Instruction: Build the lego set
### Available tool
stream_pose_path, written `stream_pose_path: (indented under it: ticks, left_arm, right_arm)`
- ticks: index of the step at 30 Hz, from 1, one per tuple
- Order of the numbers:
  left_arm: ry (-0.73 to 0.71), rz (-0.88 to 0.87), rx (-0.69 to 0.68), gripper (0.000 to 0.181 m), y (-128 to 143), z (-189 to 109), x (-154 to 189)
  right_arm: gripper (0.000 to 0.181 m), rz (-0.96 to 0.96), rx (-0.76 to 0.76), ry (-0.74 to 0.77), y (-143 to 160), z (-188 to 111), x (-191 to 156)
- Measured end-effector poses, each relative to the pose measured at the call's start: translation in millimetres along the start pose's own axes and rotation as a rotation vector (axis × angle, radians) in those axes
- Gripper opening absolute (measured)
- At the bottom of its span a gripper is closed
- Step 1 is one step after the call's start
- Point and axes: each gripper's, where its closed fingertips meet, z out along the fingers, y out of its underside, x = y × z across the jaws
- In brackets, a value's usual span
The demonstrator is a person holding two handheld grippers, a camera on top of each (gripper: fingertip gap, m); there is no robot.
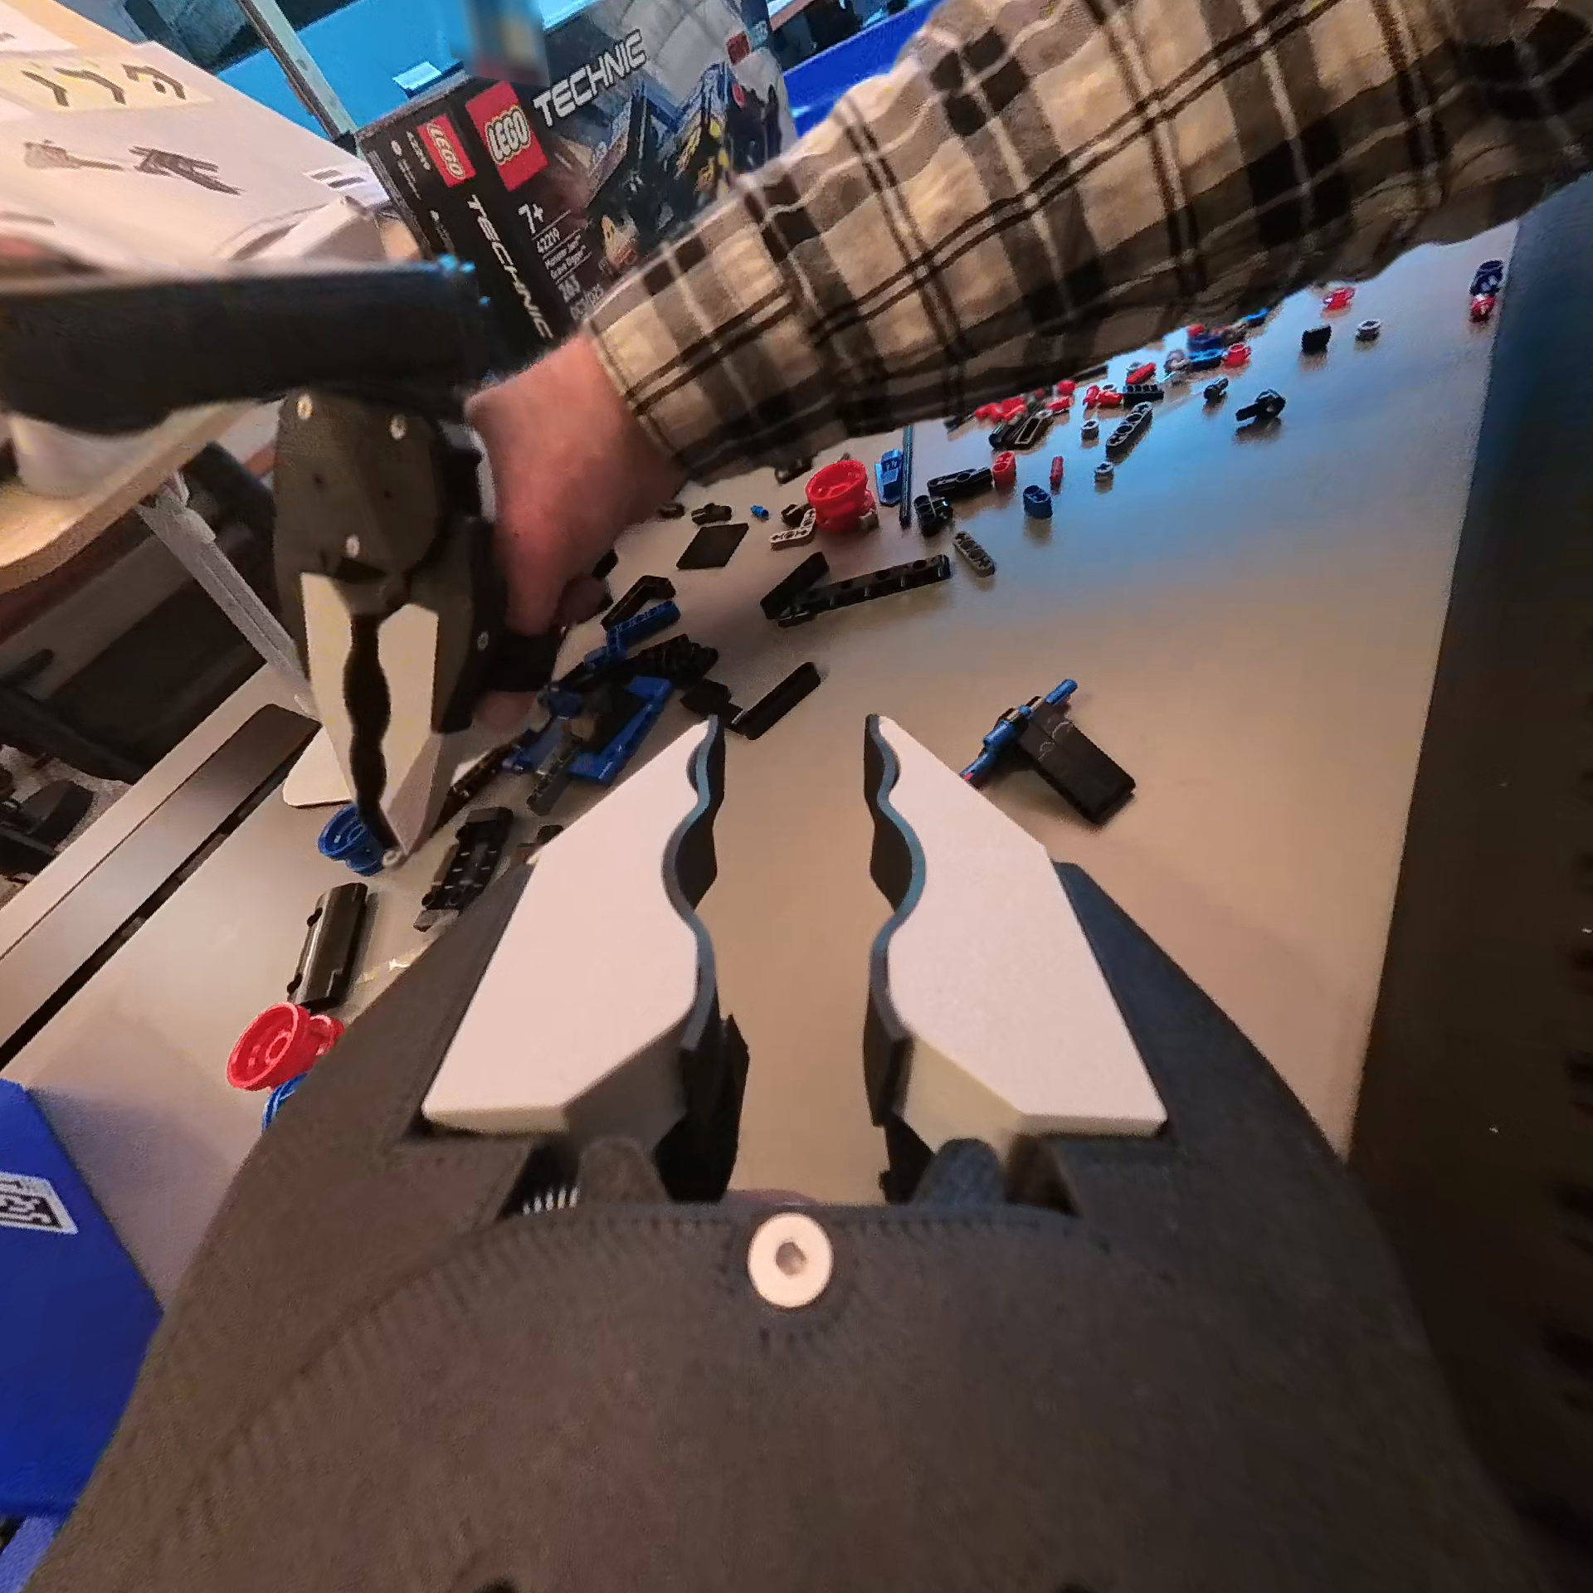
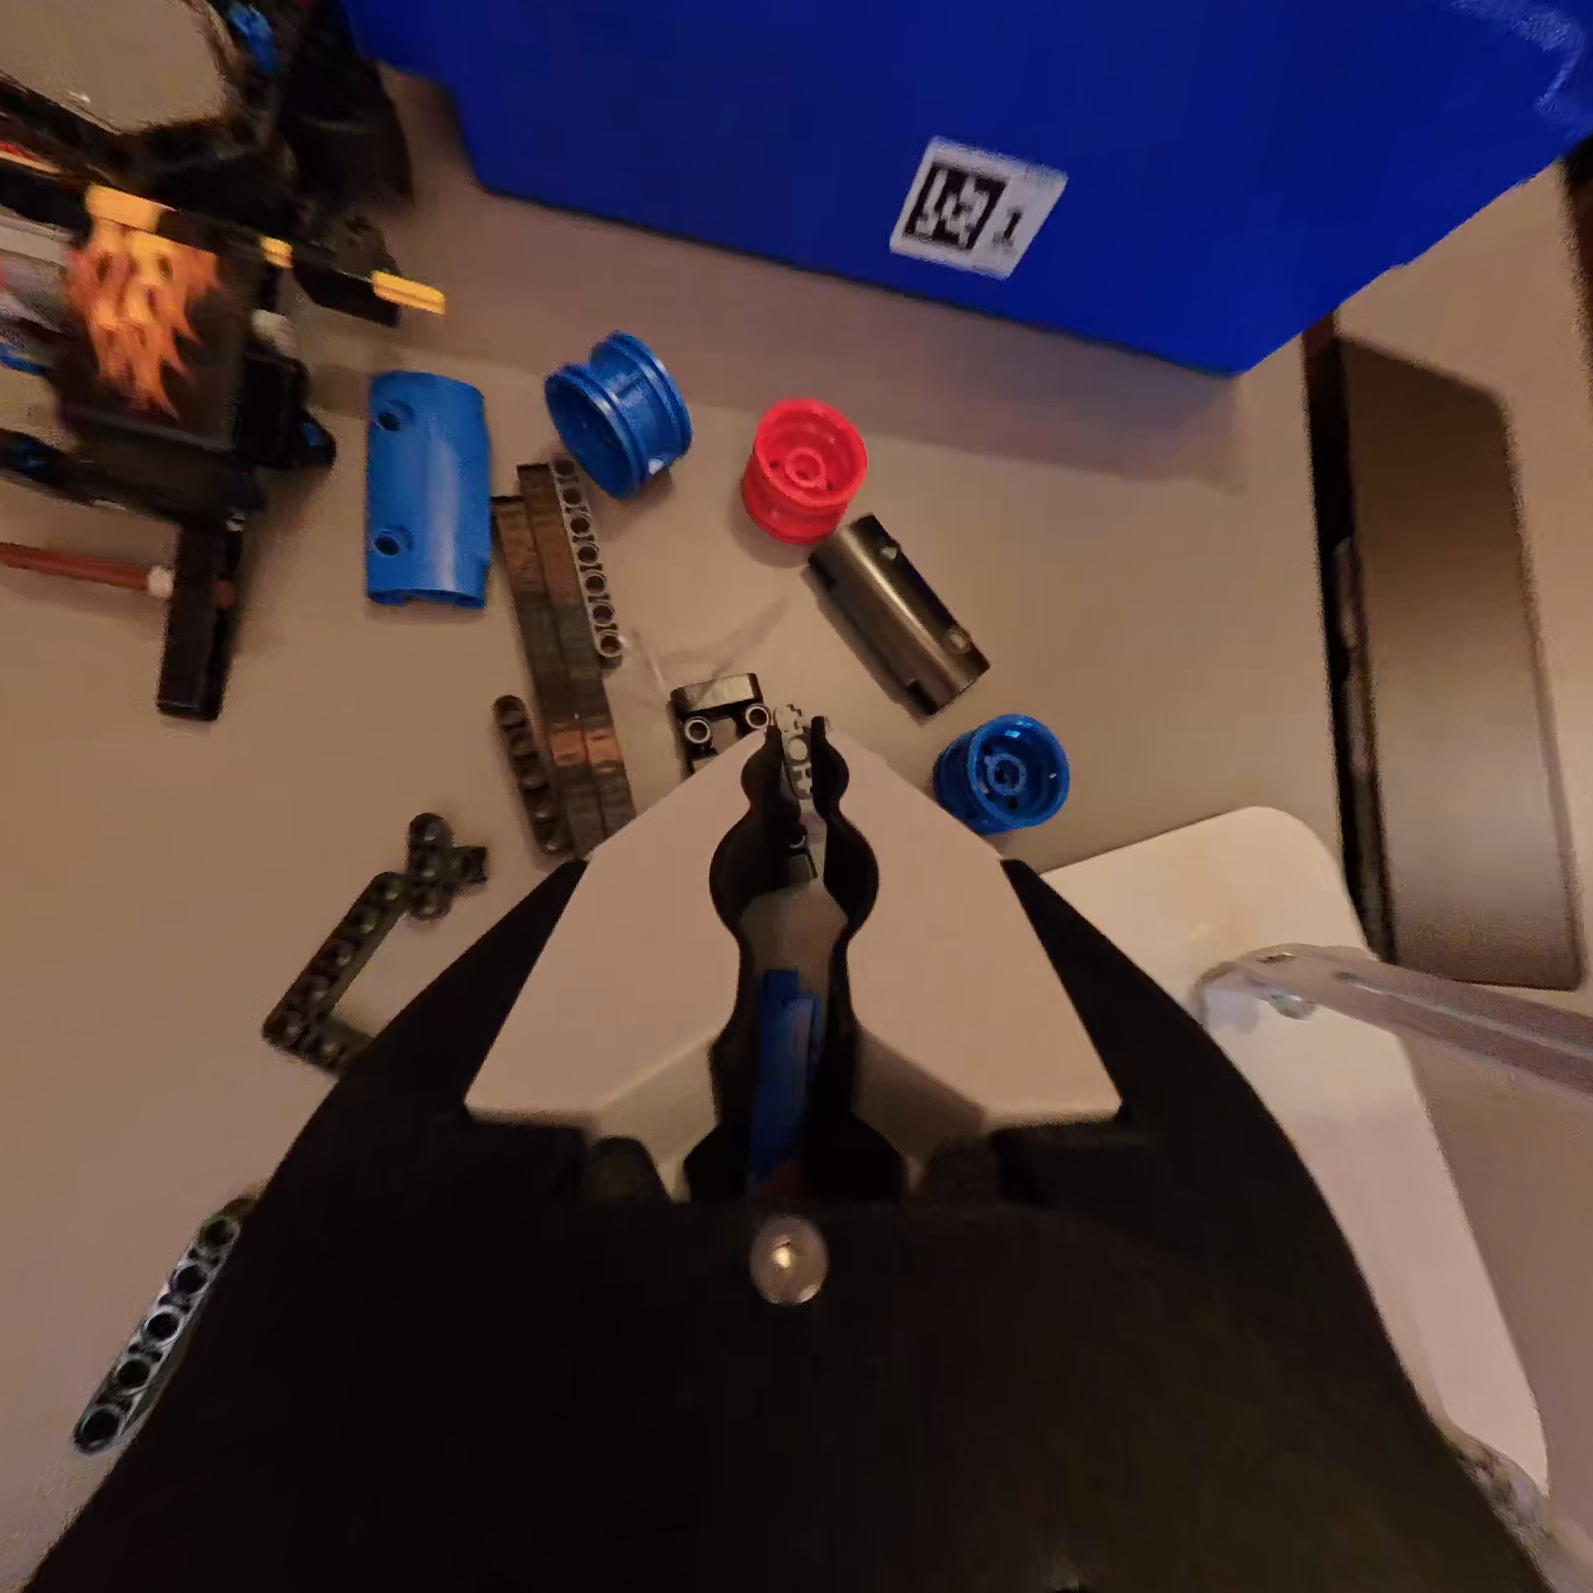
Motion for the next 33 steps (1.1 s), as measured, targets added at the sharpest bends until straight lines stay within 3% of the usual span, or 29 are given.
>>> stream_pose_path:
  ticks: [6, 10, 16, 19, 22, 27, 33]
  left_arm:
    - [-0.010, 0.001, 0.000, 0.030, 0.4, -0.3, -1.8]
    - [-0.016, 0.010, -0.004, 0.030, 0.4, 0.7, -1.9]
    - [-0.008, 0.012, -0.019, 0.033, 2.5, 2.1, 1.7]
    - [0.133, -0.066, 0.078, 0.045, -17.7, -1.0, 25.3]
    - [0.178, -0.045, 0.064, 0.050, -21.5, 6.1, 39.1]
    - [0.191, 0.020, -0.134, 0.052, 6.1, 35.9, 49.8]
    - [0.184, 0.032, -0.292, 0.034, 37.8, 45.4, 50.7]
  right_arm:
    - [0.003, -0.298, 0.054, 0.239, -19.8, -59.3, -20.3]
    - [0.003, -0.469, 0.039, 0.365, -20.4, -99.0, -54.6]
    - [0.003, -0.405, 0.013, 0.361, 4.8, -150.0, -109.6]
    - [0.003, -0.307, 0.007, 0.337, 24.3, -170.4, -132.9]
    - [0.003, -0.237, 0.004, 0.313, 43.5, -181.5, -152.7]
    - [0.004, -0.150, 0.003, 0.246, 66.4, -178.5, -177.5]
    - [0.003, -0.124, 0.016, 0.163, 73.3, -165.8, -195.7]
